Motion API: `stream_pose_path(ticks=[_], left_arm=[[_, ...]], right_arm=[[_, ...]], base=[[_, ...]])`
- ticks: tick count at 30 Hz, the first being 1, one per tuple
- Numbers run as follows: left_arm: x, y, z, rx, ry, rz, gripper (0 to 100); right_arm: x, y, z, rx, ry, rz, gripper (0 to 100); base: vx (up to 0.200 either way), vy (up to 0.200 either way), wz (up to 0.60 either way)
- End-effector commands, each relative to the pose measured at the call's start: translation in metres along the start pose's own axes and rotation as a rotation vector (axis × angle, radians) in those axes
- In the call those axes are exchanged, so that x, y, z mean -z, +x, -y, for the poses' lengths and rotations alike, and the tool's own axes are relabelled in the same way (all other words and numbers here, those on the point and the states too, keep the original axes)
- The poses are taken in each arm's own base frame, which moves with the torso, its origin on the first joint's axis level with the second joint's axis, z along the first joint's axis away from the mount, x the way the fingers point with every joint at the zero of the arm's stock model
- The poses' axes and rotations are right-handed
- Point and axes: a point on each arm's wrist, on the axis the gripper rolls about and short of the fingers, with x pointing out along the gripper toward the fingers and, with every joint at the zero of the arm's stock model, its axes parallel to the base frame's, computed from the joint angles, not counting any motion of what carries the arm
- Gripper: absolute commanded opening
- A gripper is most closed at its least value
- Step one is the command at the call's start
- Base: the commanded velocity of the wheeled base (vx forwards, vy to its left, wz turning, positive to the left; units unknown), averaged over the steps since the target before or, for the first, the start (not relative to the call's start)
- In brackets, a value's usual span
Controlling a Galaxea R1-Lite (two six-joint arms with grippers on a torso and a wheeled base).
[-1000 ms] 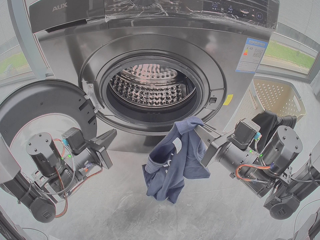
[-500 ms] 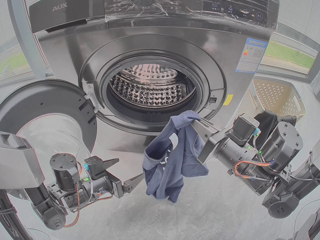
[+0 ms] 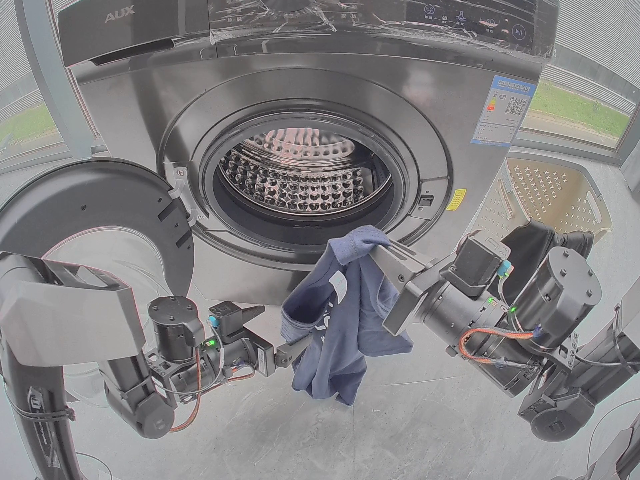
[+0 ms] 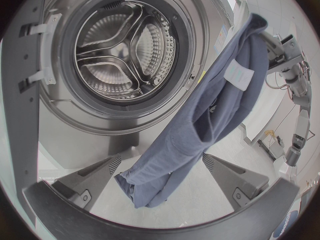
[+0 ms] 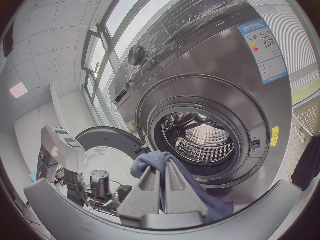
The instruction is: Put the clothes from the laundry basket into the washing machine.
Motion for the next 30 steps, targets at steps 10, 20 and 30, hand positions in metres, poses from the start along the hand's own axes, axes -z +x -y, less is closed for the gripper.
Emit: stream_pose_path(ticks=[10,20,30], left_arm=[[0.024,0.054,-0.024,-0.012,0.008,0.033,0],[0.000,0.053,-0.028,-0.029,0.023,0.112,0],[-0.080,-0.043,-0.022,-0.157,0.023,0.282,0]], right_arm=[[0.005,0.001,-0.005,-0.017,0.005,-0.006,0],[0.002,0.000,-0.003,-0.011,0.005,0.002,0],[0.007,-0.004,0.011,0.044,0.002,-0.025,0]], base=[[0.000,0.000,0.00],[0.000,0.000,0.00],[0.000,0.000,0.00]])
